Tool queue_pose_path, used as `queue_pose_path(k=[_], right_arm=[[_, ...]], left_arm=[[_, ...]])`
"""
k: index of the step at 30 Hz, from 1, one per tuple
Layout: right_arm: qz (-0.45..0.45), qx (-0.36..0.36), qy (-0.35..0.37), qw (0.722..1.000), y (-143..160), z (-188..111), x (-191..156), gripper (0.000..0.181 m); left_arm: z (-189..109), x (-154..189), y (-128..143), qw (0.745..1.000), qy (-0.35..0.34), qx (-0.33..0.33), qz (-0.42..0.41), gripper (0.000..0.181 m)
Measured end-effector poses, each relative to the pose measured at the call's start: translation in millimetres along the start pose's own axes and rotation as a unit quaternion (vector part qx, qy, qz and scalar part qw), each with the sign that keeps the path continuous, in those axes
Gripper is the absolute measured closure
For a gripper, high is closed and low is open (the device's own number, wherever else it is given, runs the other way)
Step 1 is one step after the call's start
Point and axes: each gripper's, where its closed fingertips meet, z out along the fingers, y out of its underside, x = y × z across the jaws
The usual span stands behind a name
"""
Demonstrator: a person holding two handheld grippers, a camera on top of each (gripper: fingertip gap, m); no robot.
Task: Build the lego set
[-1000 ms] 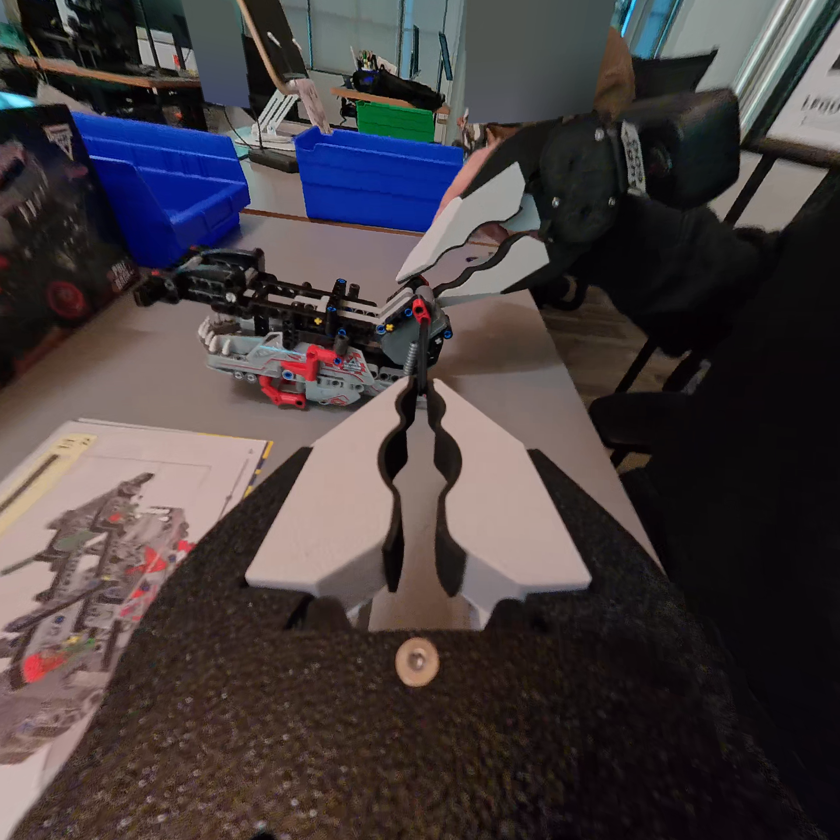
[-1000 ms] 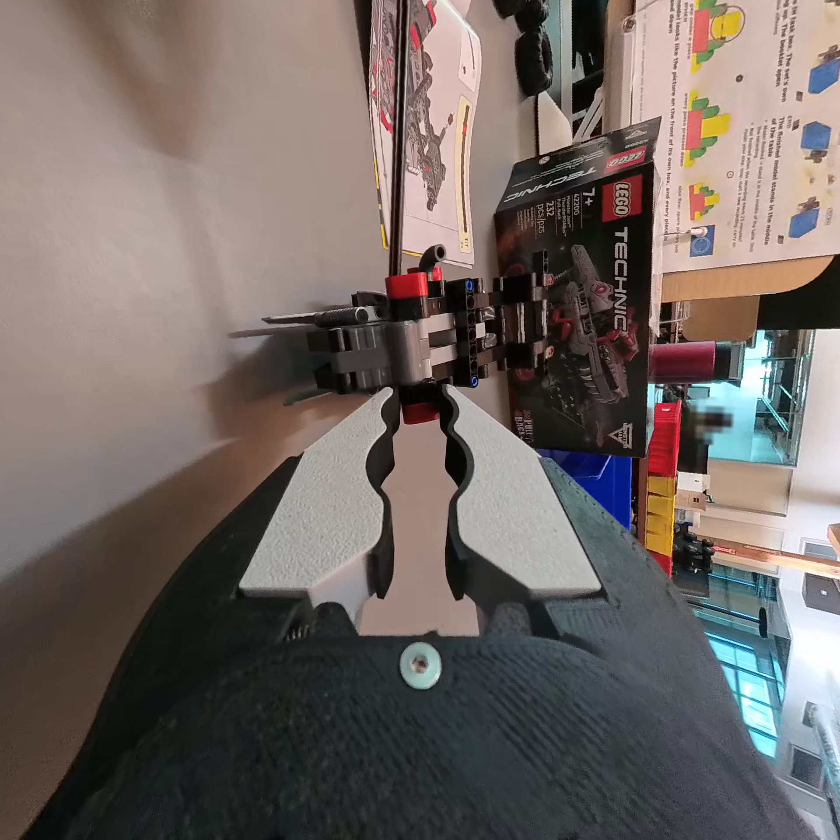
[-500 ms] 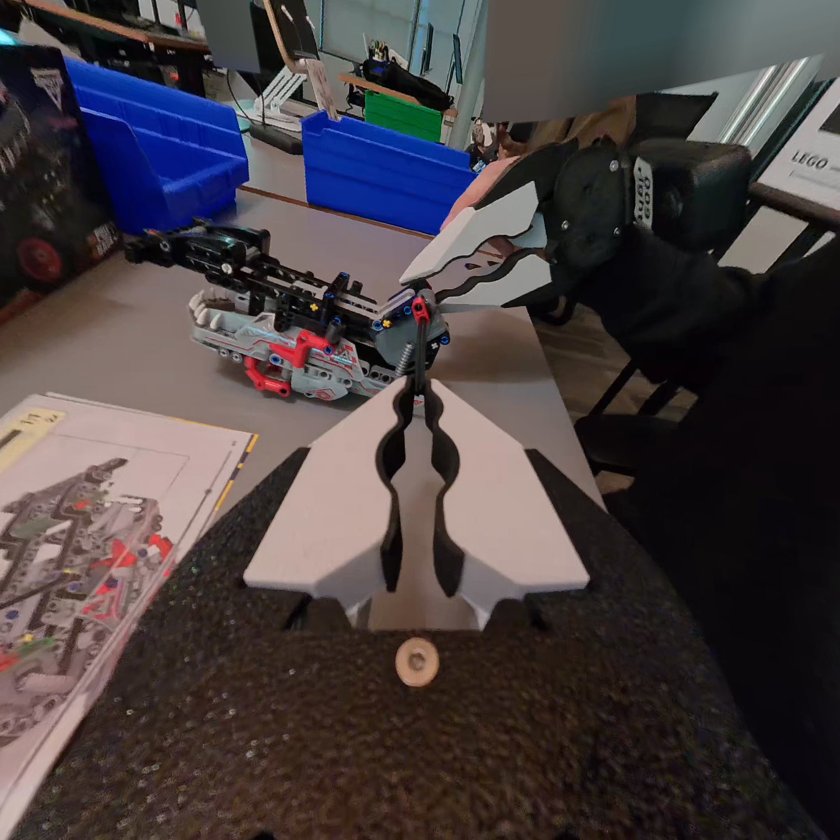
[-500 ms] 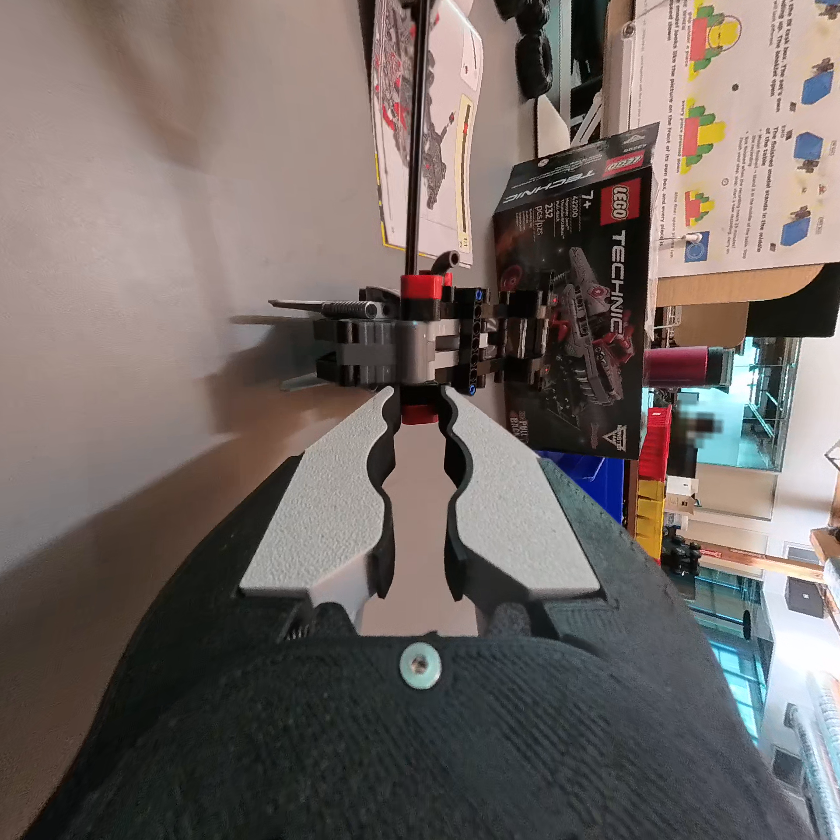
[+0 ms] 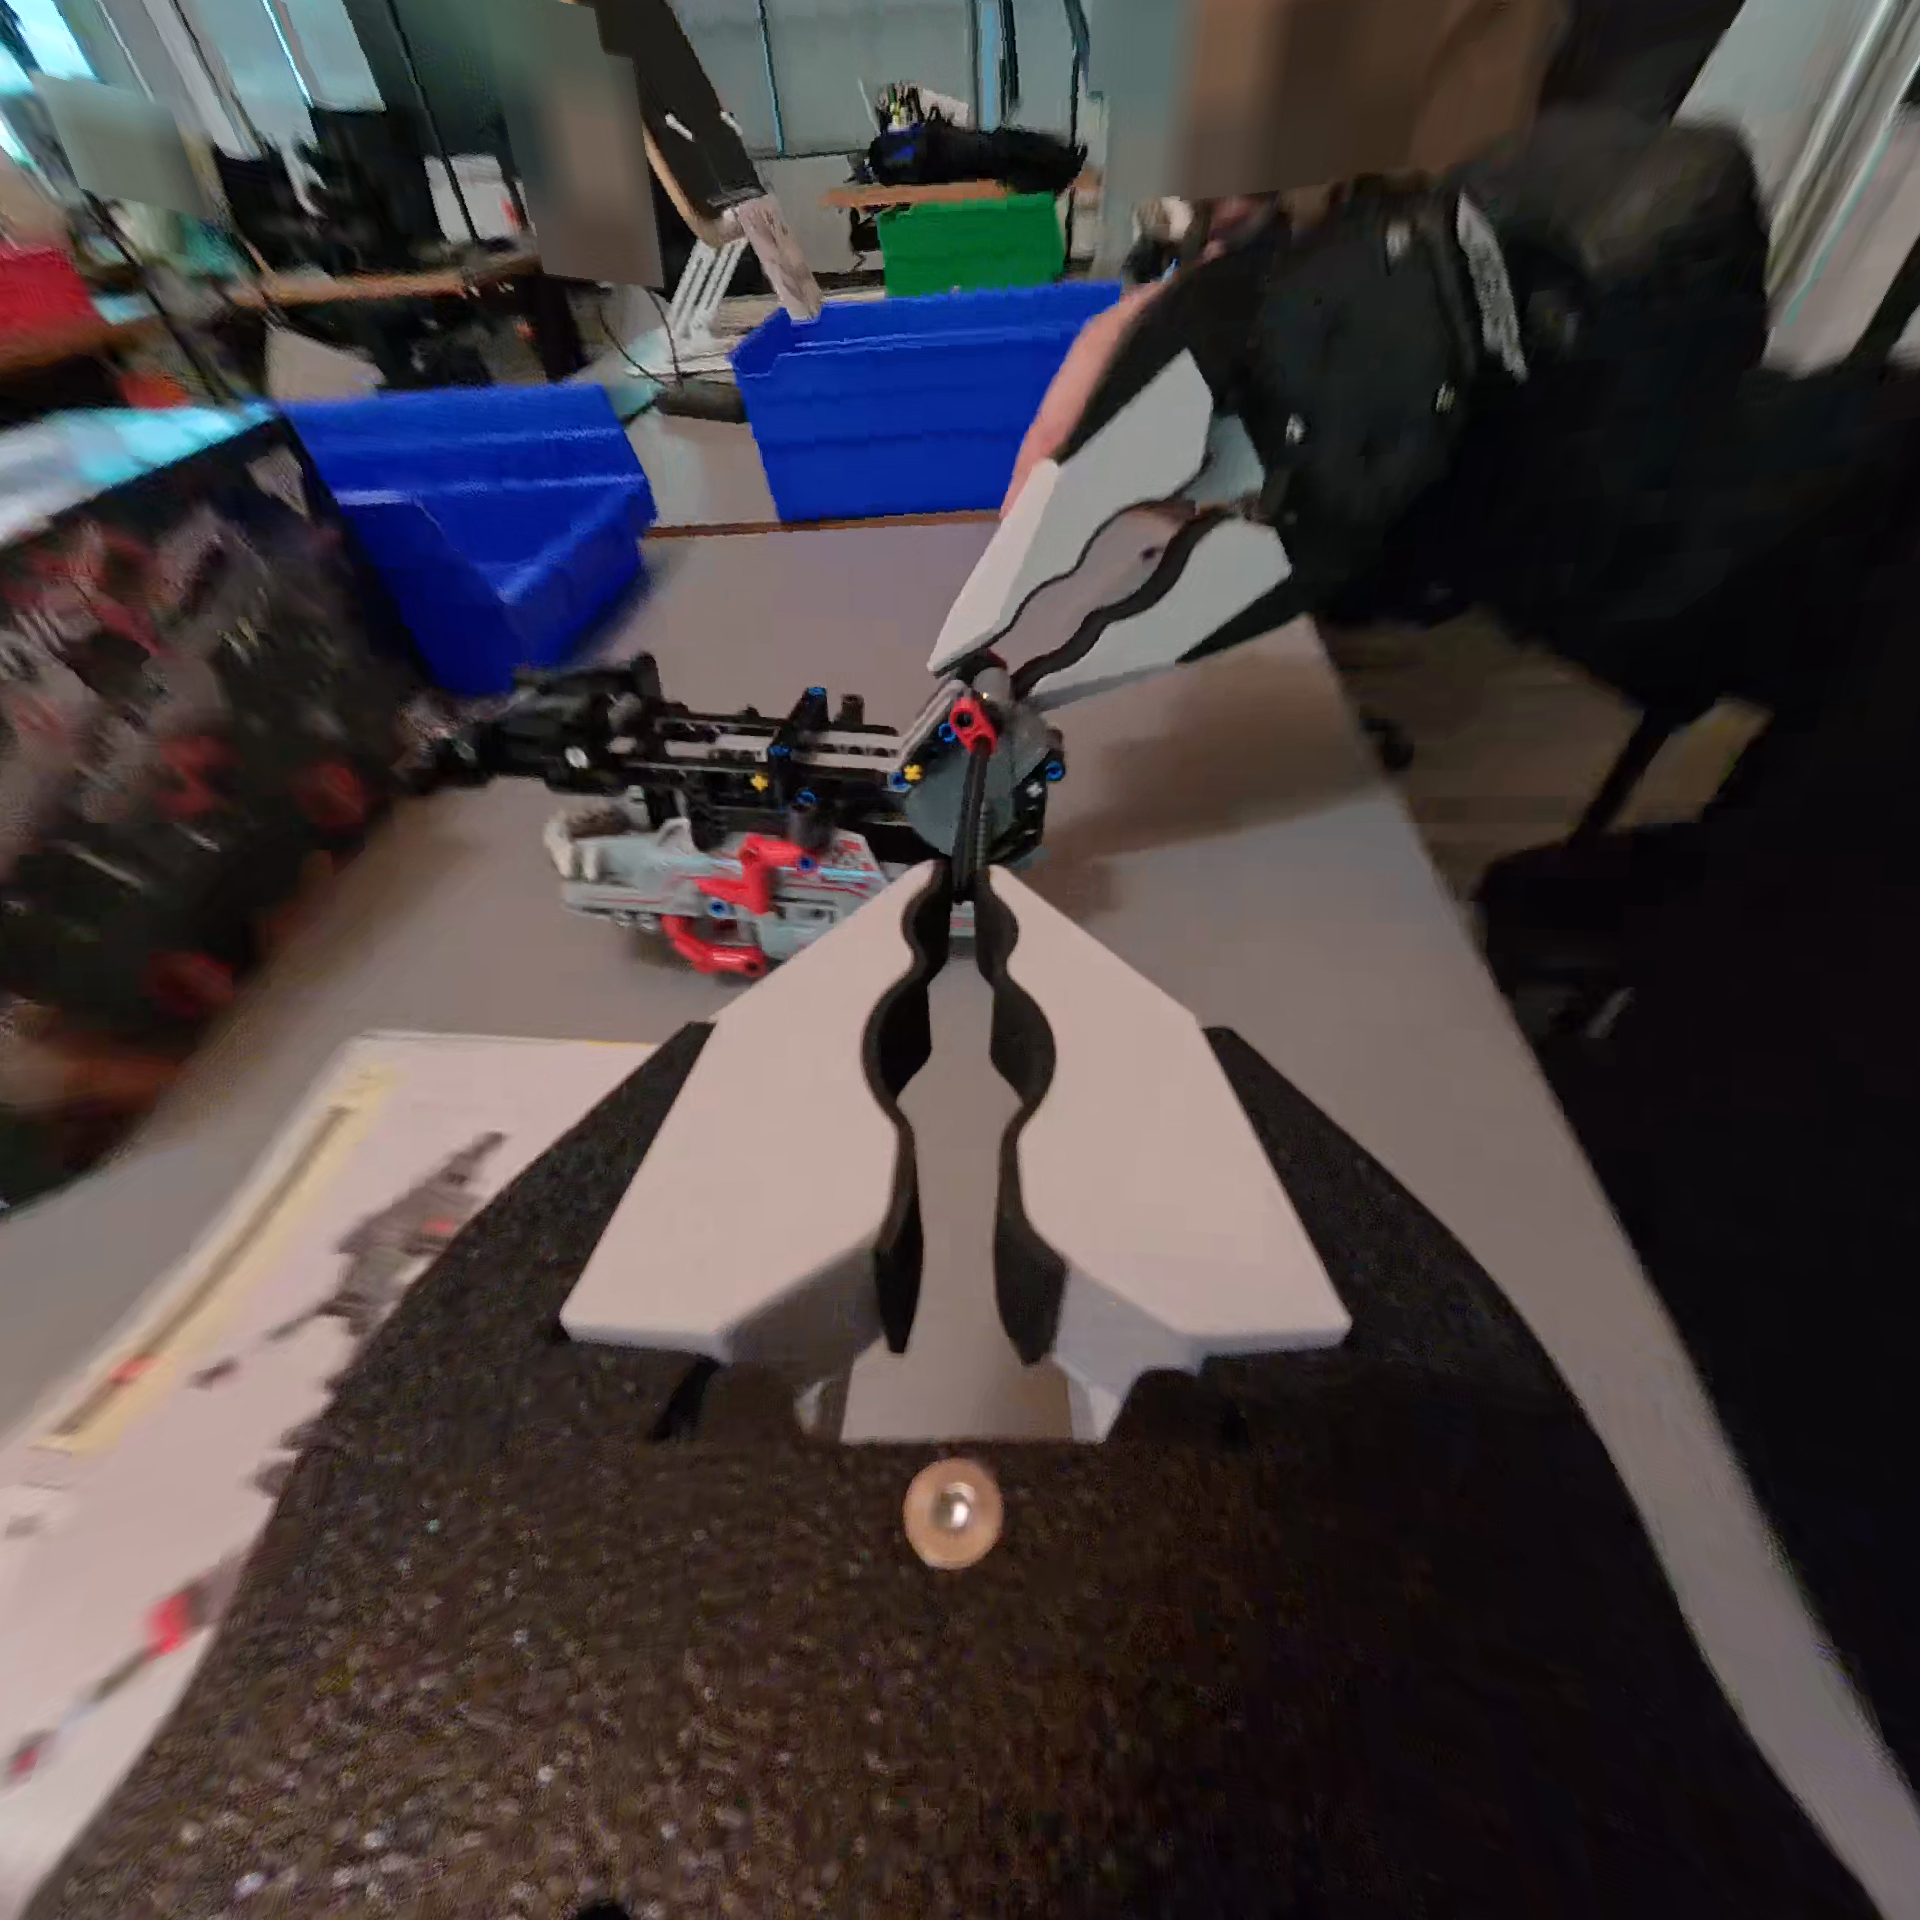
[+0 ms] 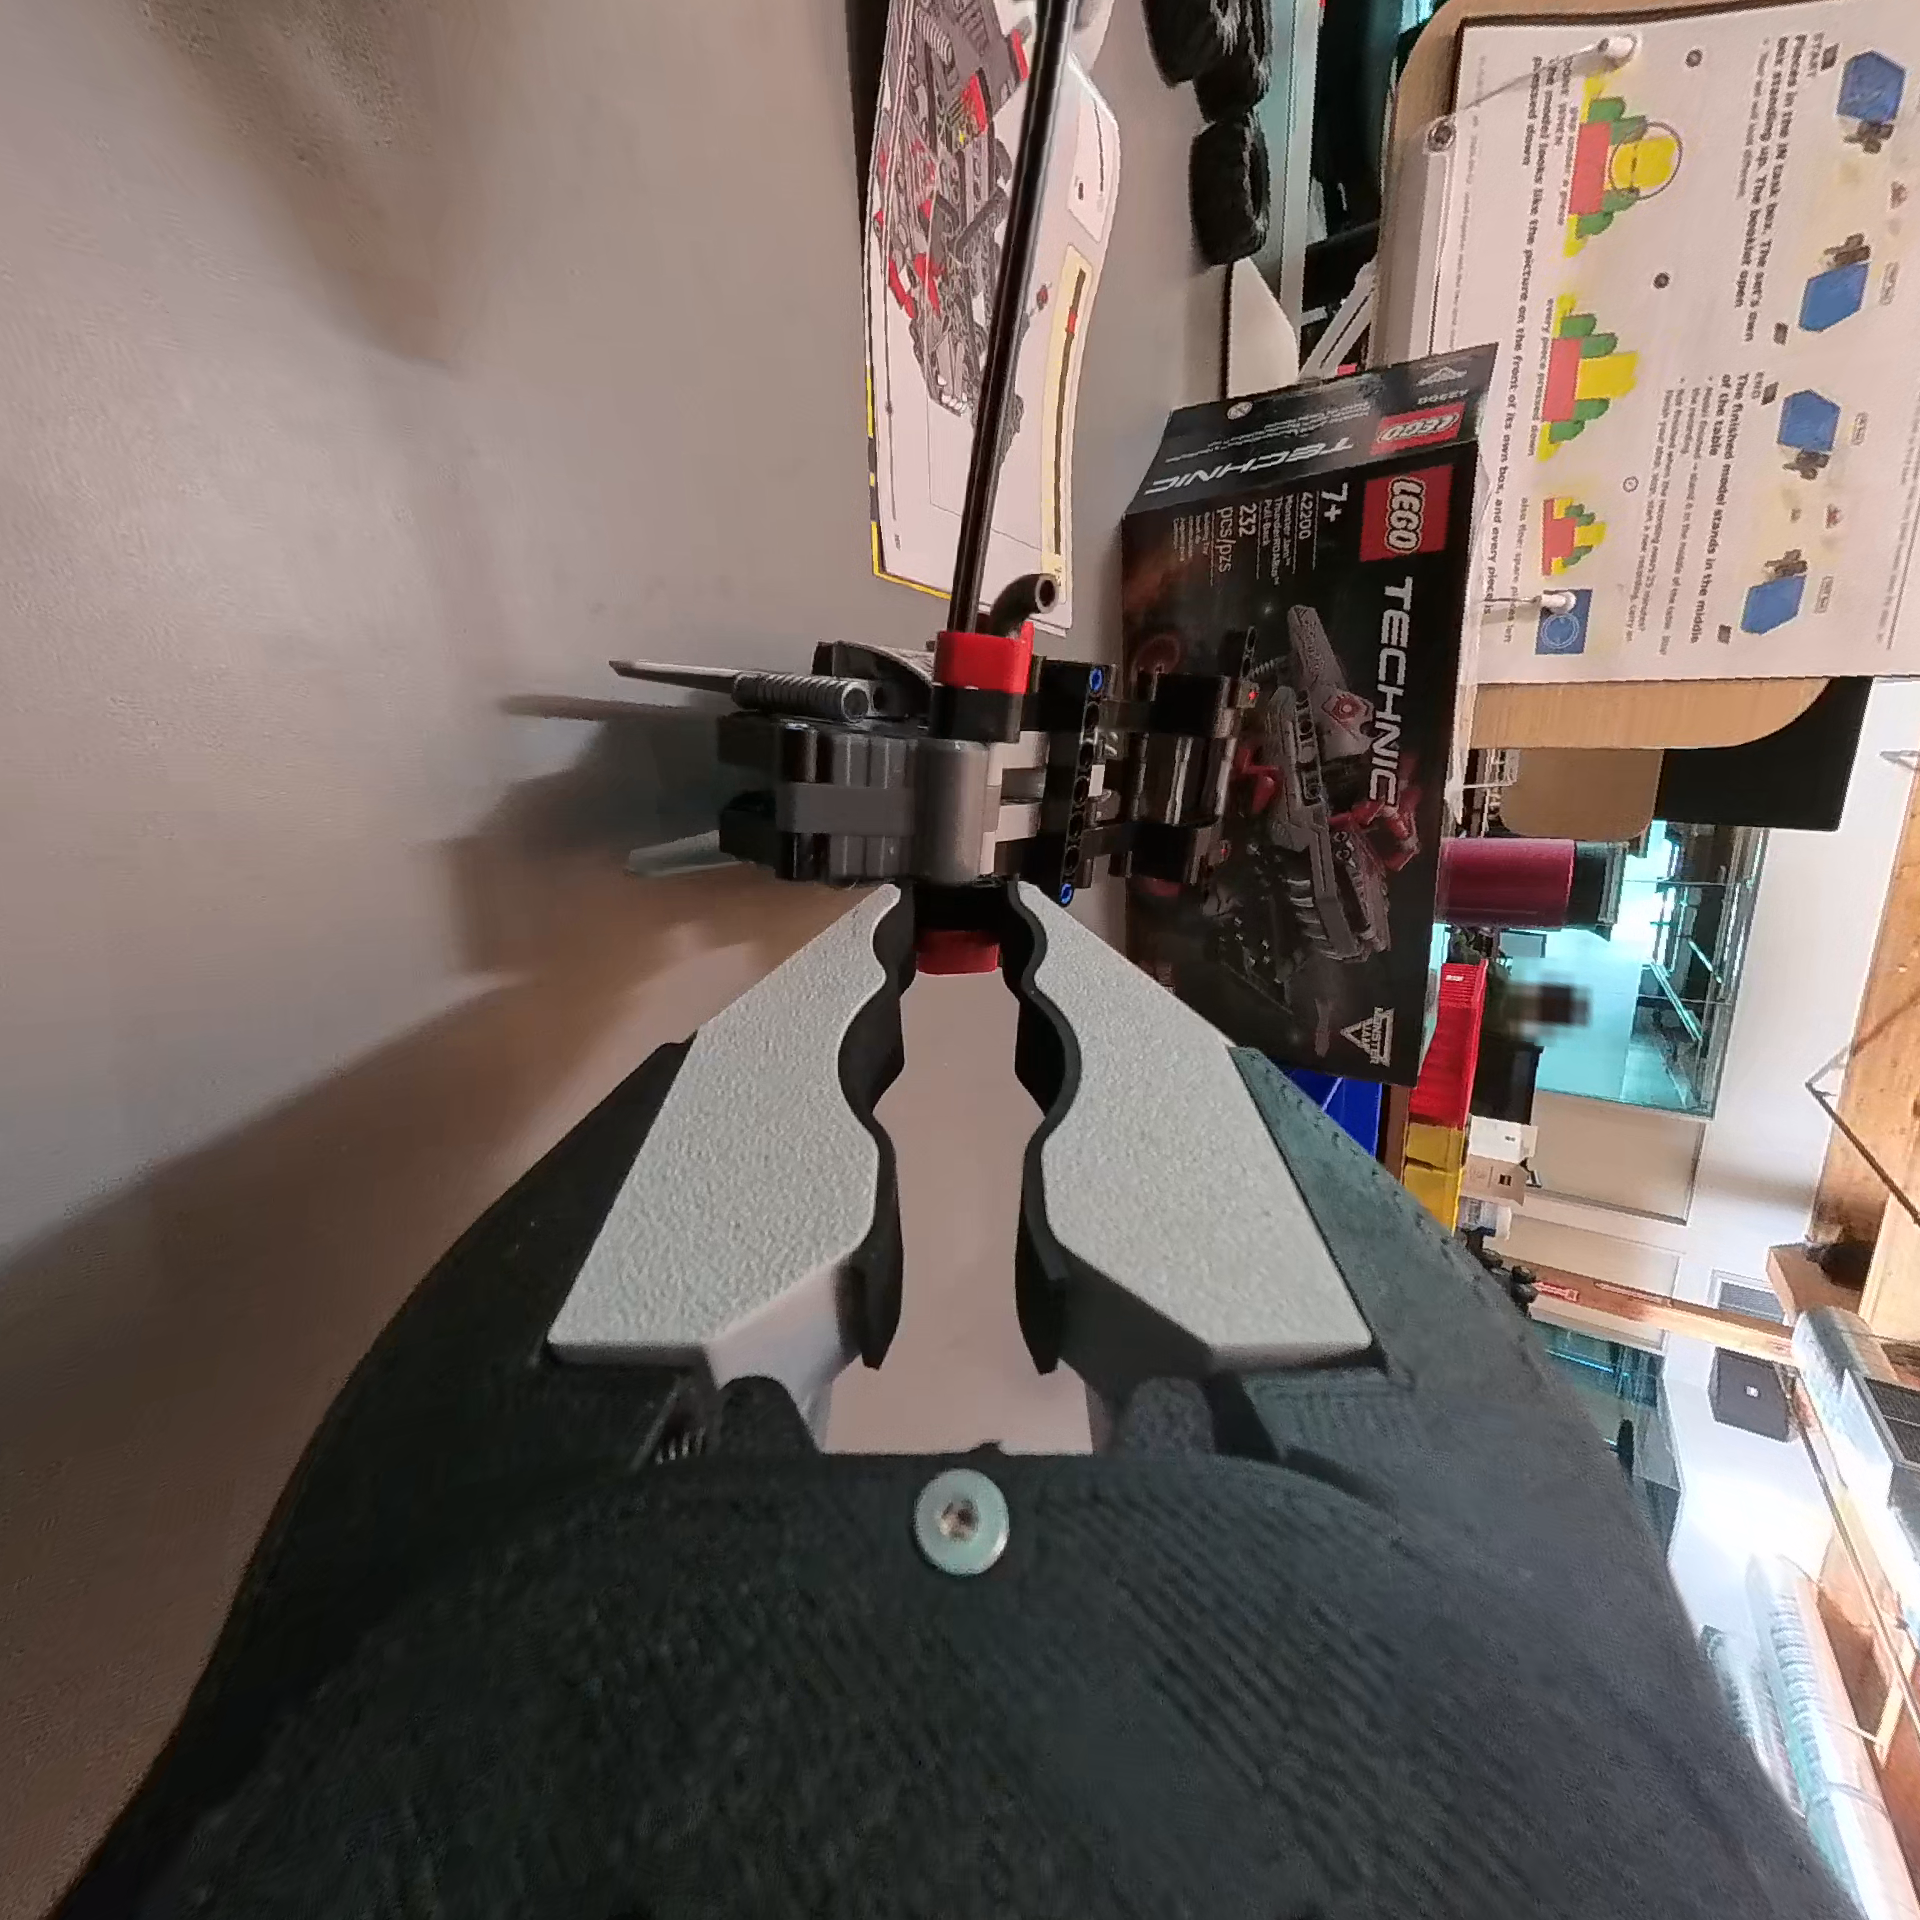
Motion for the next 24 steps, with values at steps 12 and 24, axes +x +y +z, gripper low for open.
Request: queue_pose_path(k=[12,24], right_arm=[[0.476,0.085,-0.05,0.874,13,-25,12,0.104],[0.667,0.084,-0.018,0.74,-17,0,-4,0.148]], left_arm=[[2,5,3,1.0,-0.005,-0.013,-0.007,0.18],[4,4,-1,1.0,-0.025,-0.012,0.004,0.18]])
